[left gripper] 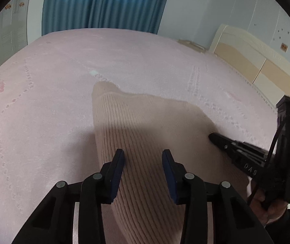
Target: Fold small clothes
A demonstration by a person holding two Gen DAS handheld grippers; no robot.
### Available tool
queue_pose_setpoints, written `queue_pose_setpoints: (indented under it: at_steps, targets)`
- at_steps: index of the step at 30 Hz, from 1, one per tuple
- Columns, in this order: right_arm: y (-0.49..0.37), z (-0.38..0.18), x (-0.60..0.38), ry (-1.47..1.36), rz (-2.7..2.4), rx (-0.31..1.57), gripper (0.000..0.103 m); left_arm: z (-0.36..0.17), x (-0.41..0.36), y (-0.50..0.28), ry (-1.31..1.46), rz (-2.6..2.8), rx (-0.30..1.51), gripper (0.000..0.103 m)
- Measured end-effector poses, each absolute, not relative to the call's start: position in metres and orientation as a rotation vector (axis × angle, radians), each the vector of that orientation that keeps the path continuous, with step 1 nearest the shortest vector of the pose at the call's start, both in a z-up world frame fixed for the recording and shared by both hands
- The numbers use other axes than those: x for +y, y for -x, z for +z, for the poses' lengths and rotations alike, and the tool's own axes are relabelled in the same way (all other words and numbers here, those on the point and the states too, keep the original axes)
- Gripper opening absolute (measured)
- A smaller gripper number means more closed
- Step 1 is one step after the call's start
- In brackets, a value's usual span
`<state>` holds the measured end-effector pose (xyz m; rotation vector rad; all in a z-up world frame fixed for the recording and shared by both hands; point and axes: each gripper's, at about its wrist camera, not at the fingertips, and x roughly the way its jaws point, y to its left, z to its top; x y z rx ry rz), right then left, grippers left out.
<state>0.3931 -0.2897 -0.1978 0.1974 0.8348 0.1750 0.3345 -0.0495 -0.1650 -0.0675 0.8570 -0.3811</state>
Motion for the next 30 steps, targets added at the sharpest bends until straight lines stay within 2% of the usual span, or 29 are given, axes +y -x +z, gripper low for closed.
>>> queue_pose_setpoints:
  at_steps: [5,10,15,17,19,23,26,30]
  targets:
    - [-0.399,-0.209,-0.305,-0.289,0.173,0.879,0.000,-0.171,-0.054,-0.330,0.019,-0.365,0.830,0.037]
    - [-0.390,-0.203,-0.301,-0.255,0.181,0.854,0.001,-0.169,-0.054,-0.327,0.024,-0.339,0.835,0.037]
    - [-0.364,-0.187,-0.311,-0.326,0.242,0.802,0.012,-0.164,-0.051,-0.313,0.035,-0.309,0.845,0.041]
    - [-0.344,-0.181,-0.310,-0.307,0.258,0.759,0.025,-0.162,-0.046,-0.305,0.062,-0.316,0.845,0.043]
    - [-0.331,-0.180,-0.304,-0.276,0.282,0.744,0.030,-0.161,-0.043,-0.299,0.093,-0.325,0.849,0.044]
    - [-0.343,-0.204,-0.290,-0.169,0.196,0.861,0.028,-0.165,-0.046,-0.290,0.086,-0.328,0.867,0.046]
    - [-0.342,-0.203,-0.298,-0.253,0.192,0.871,0.028,-0.164,-0.048,-0.281,0.058,-0.318,0.875,0.046]
    - [-0.332,-0.199,-0.298,-0.217,0.151,0.861,0.028,-0.165,-0.051,-0.269,0.030,-0.308,0.901,0.046]
